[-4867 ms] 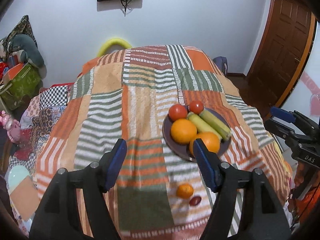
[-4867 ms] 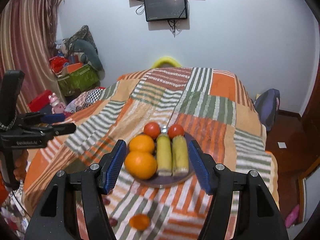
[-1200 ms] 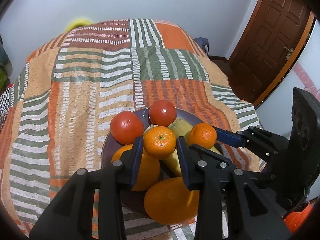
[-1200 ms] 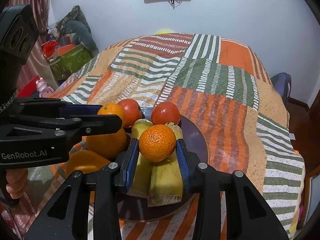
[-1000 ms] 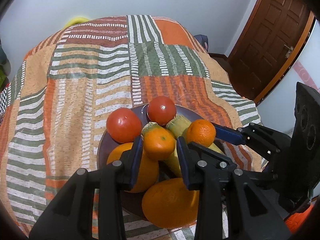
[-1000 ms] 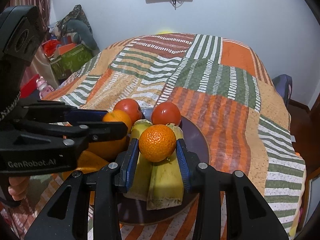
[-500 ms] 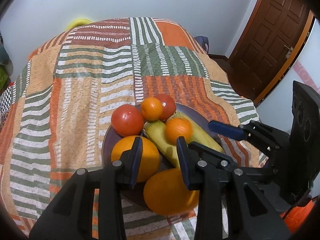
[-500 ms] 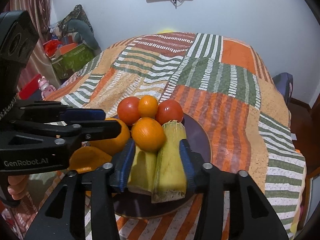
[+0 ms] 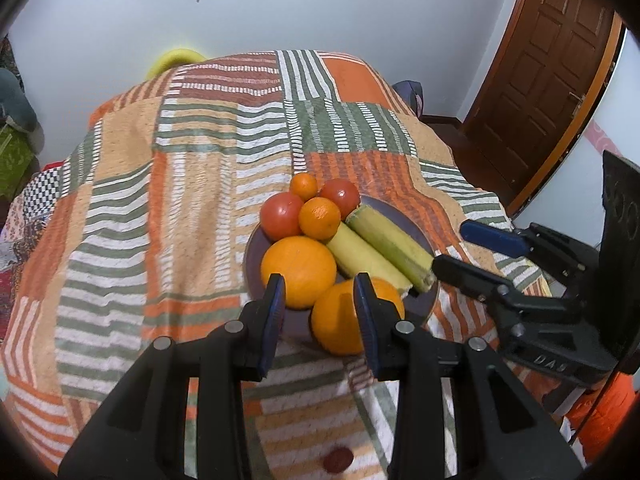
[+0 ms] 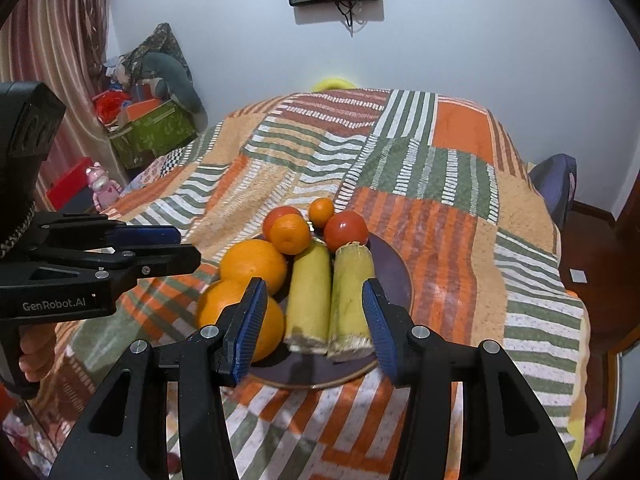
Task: Organize fruits
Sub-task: 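Withdraw both open tools from the plate toward the loose dates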
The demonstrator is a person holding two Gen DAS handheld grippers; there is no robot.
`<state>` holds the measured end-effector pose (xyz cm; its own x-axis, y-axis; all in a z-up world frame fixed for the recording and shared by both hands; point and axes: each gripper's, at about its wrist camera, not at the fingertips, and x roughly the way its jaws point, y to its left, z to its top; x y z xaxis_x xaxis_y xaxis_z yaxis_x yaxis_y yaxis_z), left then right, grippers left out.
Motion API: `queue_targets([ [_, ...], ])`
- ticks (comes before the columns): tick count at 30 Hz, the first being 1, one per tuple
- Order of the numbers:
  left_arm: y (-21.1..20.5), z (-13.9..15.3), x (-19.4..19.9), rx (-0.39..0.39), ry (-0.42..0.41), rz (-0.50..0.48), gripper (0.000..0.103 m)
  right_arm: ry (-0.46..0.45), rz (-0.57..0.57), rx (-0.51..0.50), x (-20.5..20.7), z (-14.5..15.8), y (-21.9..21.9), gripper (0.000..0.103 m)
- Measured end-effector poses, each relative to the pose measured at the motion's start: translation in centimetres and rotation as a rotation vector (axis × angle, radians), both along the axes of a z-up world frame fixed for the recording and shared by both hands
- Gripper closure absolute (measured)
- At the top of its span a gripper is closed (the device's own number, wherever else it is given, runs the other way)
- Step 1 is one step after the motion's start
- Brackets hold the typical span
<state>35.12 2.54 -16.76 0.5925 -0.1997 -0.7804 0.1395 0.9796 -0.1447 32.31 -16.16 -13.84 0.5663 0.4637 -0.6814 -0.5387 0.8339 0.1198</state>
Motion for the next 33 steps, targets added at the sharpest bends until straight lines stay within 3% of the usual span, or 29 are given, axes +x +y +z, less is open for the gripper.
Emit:
queue_targets([
  [8,1.6,1.3,-1.9,0.009,-0.035,0.046,0.061,-0.024,-0.003,-0.004,-0.8,1.0,0.2,0.056],
  [15,3.2,0.9,-2.1,-0.017,-0.042,0.074,0.061,-0.002,-0.020,0.027,-0.3,1.0,0.1,0.056],
  [22,3.8,-0.7,-3.7,-0.008,0.020,0.042,0.061,0.048,0.004,0.004,-2.8,-0.4,-0.5,0.056],
  [33,3.6,-2.2,-9.6,0.034,0.097,-0.004,0.059,0.119,0.081,-0.016,-8.9,-1.6,-0.2,0.056],
])
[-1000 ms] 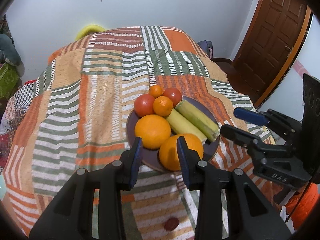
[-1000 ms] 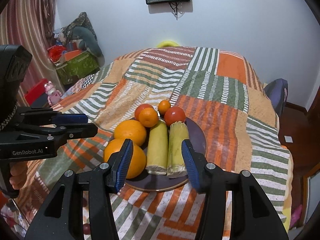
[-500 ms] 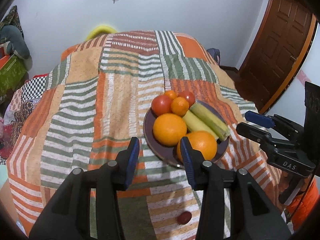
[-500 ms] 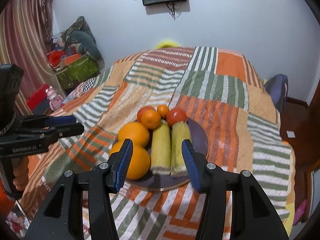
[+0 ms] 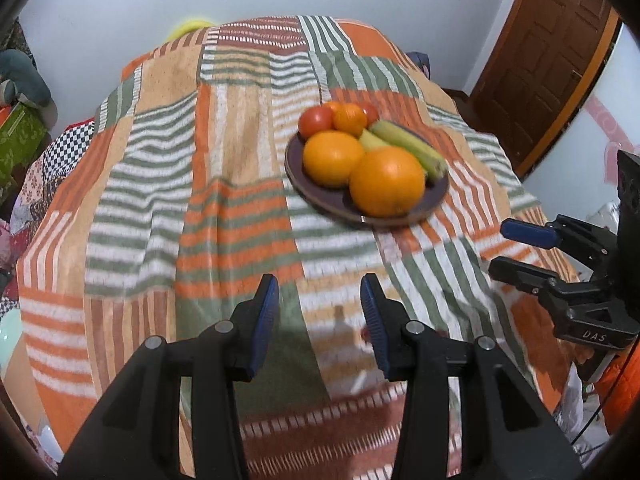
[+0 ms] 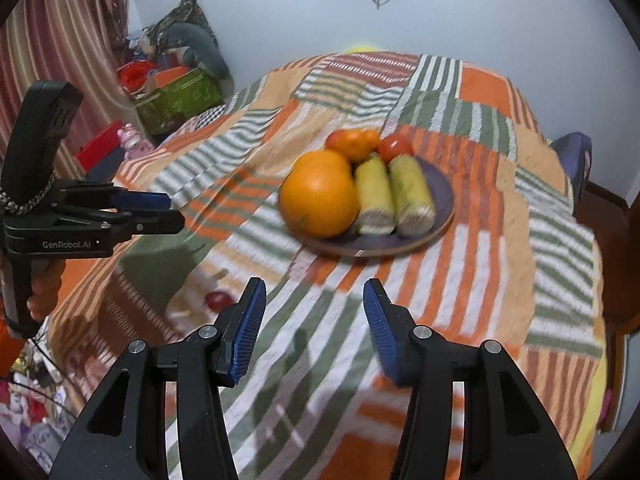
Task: Organize fruits
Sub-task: 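Withdraw both open tools from the plate toward the loose dates, then grasp a dark red date with the right tool while the left tool grasps another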
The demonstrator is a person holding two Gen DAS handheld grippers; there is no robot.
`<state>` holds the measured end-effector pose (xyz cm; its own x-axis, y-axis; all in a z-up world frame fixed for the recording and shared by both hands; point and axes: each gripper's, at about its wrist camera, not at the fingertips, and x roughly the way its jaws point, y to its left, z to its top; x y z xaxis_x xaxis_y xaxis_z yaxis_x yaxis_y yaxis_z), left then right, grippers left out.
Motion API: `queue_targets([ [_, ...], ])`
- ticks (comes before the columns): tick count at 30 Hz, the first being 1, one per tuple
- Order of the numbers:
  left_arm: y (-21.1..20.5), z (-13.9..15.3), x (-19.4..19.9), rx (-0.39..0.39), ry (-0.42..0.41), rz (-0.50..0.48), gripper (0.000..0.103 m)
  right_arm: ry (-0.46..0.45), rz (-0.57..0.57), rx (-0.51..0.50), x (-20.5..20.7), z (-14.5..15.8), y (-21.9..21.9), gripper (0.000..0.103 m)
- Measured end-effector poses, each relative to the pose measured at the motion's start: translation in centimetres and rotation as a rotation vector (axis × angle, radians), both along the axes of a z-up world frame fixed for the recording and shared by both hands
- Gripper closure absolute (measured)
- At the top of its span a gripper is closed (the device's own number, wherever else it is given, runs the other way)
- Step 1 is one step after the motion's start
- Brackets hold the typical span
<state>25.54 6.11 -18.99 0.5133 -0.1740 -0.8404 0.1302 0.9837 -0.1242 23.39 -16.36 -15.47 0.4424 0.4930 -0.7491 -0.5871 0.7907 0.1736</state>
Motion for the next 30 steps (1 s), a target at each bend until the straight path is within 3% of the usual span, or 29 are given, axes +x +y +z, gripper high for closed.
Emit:
queue_targets([
  [3,-0.2,-0.2,-1.6,0.011,0.007,-0.007,0.053,0.035,0.017,0.019,-1.1,-0.5,0.6,0.056],
  [9,-0.9,-0.9,-3.7,0.027,0.024,-0.027,0.053,0.070,0.050,0.004,-2.6,-1.7,2.2,0.056],
  [15,-1.4,-1.8,-4.9,0.037,0.042,-0.048,0.053,0.111,0.091,-0.036,-3.4,-3.5,3.9,0.066],
  [21,-1.8,-3.3,-4.1,0.020,0.082,-0.060,0.053,0.143,0.095,-0.055,-3.2,-5.3,4.6,0.081],
  [30,-4.0,-4.8,-2.2,0.012,0.115,-0.108,0.056,0.110,0.072,-0.013,-2.9,-4.3,3.2,0.081],
])
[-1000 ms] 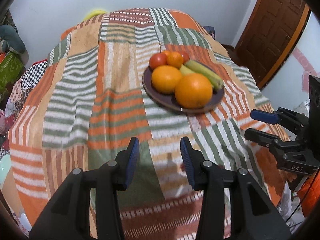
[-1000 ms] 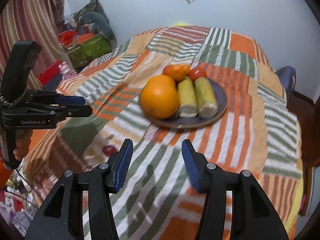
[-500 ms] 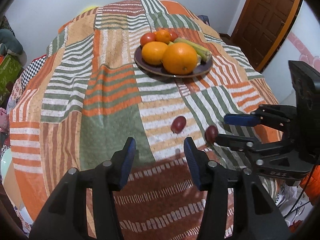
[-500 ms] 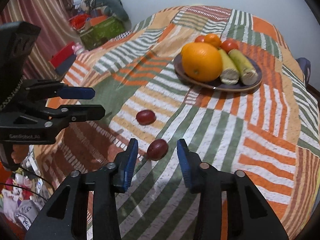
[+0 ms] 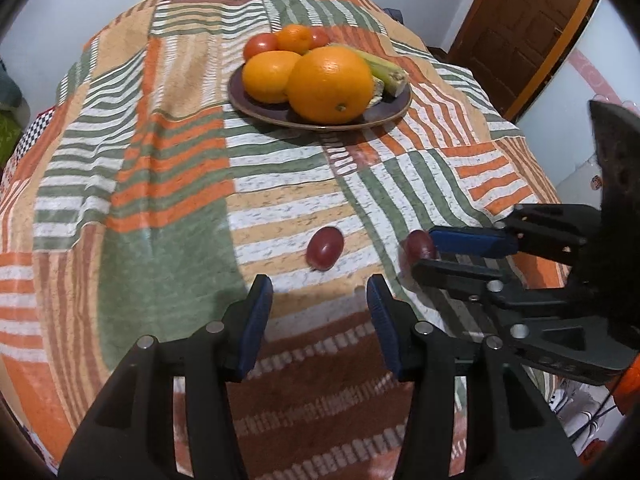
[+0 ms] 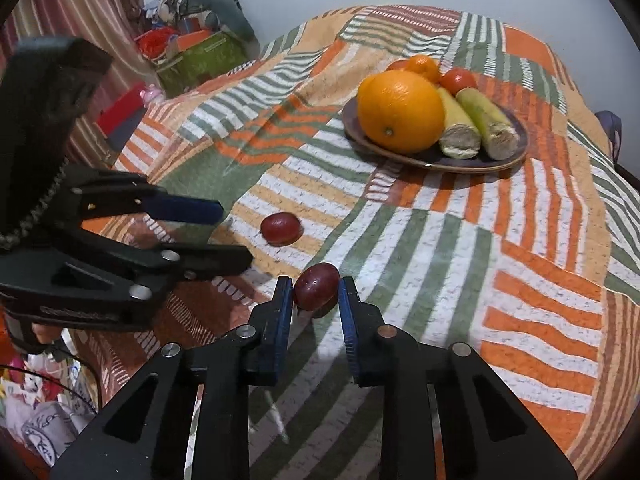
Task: Organize fruits
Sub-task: 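Grasp a dark red date with the right tool while the left tool grasps another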
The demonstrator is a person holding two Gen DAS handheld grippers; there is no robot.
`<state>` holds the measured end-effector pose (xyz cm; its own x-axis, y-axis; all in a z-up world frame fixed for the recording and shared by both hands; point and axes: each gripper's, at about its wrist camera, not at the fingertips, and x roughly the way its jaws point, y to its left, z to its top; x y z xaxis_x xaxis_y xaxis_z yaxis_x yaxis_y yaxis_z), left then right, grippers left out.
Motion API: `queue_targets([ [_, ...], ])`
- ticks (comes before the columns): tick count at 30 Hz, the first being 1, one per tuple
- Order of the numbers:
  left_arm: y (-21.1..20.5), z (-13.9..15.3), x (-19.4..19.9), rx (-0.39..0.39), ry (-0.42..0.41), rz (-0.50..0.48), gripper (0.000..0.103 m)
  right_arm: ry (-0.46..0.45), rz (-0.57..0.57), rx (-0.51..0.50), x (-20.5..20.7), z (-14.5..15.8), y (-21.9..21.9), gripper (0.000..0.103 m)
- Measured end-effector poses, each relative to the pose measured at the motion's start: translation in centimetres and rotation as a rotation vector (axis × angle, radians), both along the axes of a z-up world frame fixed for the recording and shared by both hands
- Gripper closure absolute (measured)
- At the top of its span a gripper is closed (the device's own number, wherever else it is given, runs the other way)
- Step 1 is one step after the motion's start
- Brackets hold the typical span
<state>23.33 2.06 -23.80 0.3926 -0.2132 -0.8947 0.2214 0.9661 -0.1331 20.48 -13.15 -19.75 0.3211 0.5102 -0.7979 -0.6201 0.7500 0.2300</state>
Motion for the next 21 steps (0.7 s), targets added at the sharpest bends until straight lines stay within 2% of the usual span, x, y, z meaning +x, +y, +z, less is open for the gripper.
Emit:
queue_targets([
  [5,-0.7,-0.5,1.3,0.005,0.004,0.005,0.058,-0.015,-0.041,0.015,0.4,0.8,-1.7,0.081],
  [9,-1.1,-1.3,2.1,0.008,0.027,0.005,0.074,-0.021,-0.071,0.019,0.8,1.1,-3.0,0.081],
  [14,-1.2,-1.4,2.2,0.022,0.005,-0.006,0.080,-0.023,-0.102,0.040,0.9,1.4,-4.2,0.081],
  [21,-0.5,-1.0,1.7,0.013,-0.010,0.008,0.081,-0.032,-0.107,0.049,1.1,1.8,-4.4,0.081],
])
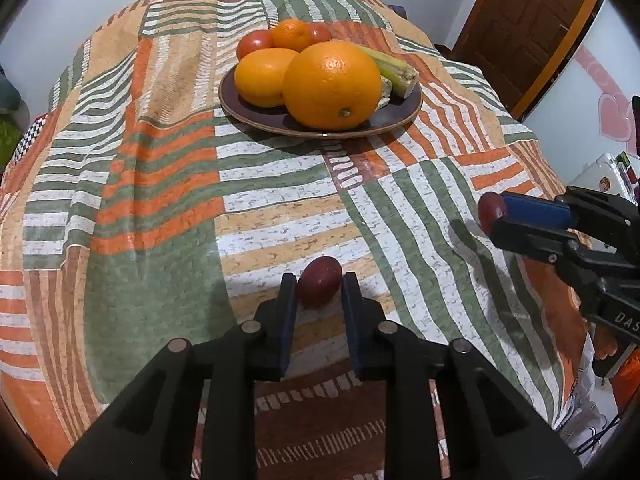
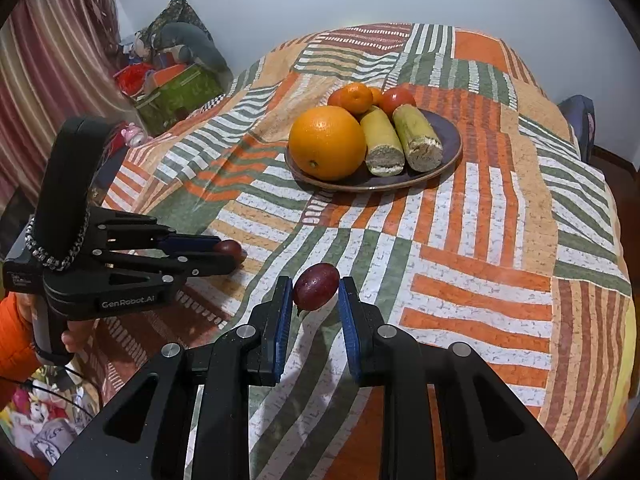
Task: Organize fruits
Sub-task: 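Lower both dark red dates onto the plate and open both tools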
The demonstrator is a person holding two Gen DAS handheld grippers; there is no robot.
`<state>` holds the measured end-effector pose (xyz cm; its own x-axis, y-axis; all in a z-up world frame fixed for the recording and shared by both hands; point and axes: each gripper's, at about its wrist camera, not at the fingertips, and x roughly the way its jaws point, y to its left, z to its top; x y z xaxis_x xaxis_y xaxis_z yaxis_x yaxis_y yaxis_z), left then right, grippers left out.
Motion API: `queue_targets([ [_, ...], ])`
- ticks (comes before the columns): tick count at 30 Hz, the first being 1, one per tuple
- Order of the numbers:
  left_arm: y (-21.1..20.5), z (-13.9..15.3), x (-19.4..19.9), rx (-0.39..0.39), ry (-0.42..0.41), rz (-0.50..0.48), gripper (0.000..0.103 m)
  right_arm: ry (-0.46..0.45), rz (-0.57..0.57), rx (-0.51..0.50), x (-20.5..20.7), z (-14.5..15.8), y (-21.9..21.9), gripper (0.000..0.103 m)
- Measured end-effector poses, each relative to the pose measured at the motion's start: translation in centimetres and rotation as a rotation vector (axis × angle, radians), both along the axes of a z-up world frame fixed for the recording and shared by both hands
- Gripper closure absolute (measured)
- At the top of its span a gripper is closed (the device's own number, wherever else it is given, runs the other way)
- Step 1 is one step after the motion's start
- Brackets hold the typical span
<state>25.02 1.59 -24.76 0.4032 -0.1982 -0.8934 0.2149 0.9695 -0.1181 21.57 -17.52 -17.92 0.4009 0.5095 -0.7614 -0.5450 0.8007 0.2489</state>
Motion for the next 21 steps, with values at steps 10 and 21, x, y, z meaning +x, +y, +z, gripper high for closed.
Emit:
queue_targets([
  [10,0.9,3.7,1.1,-0.024,-0.087,0.031,0.081,-0.055,-0.020,0.002,1.4,1.9,-0.7,0.081],
  [21,0.0,8.6,5.1,-0.082,-0.222,0.033,0.081,-0.138,-0.044,0.004,4.6,3.9,-1.1,0.081],
])
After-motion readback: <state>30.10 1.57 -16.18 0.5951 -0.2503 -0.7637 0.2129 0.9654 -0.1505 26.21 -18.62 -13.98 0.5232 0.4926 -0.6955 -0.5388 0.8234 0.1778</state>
